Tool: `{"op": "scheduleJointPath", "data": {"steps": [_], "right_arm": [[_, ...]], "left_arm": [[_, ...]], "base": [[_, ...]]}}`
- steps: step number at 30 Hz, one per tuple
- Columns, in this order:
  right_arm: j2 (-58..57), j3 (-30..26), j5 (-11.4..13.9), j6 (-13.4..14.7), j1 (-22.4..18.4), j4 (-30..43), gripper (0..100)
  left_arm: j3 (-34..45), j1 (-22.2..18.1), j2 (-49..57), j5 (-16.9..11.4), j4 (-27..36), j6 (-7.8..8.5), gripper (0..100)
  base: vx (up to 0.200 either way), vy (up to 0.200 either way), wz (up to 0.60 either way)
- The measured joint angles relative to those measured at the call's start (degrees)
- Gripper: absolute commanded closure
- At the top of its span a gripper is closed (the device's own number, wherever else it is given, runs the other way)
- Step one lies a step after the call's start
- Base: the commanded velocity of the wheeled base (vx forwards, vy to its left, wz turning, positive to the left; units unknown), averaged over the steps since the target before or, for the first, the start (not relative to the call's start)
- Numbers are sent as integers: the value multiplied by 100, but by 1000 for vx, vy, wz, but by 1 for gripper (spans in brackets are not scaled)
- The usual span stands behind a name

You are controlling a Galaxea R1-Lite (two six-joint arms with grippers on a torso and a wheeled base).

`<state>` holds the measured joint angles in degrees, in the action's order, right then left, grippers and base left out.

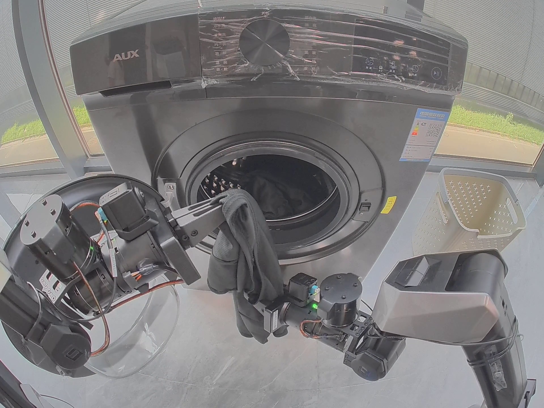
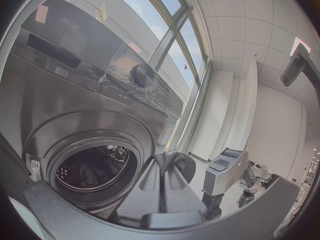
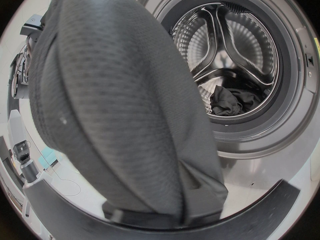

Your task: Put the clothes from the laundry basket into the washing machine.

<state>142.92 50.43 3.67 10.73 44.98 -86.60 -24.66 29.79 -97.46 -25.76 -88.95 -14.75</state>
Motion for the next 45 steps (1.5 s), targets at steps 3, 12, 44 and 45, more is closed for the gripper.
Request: {"op": "scheduleJointPath", "data": {"steps": [3, 12, 44, 45], "right_arm": [[-32, -115, -4, 5, 38, -46, 100], [-742, -1180, -124, 24, 295, -139, 100], [-2150, -874, -539, 27, -26, 288, 100], [-2150, -868, -539, 27, -9, 290, 100]], "left_arm": [[-28, -17, -49, 122, 0, 4, 100], [-172, -234, -534, 551, -2, 126, 100], [746, -496, -1838, -279, -6, 1196, 0], [752, -466, -1871, -278, -5, 1208, 0]], "base": [[0, 0, 0], [0, 0, 0], [0, 0, 0], [0, 0, 0]]}}
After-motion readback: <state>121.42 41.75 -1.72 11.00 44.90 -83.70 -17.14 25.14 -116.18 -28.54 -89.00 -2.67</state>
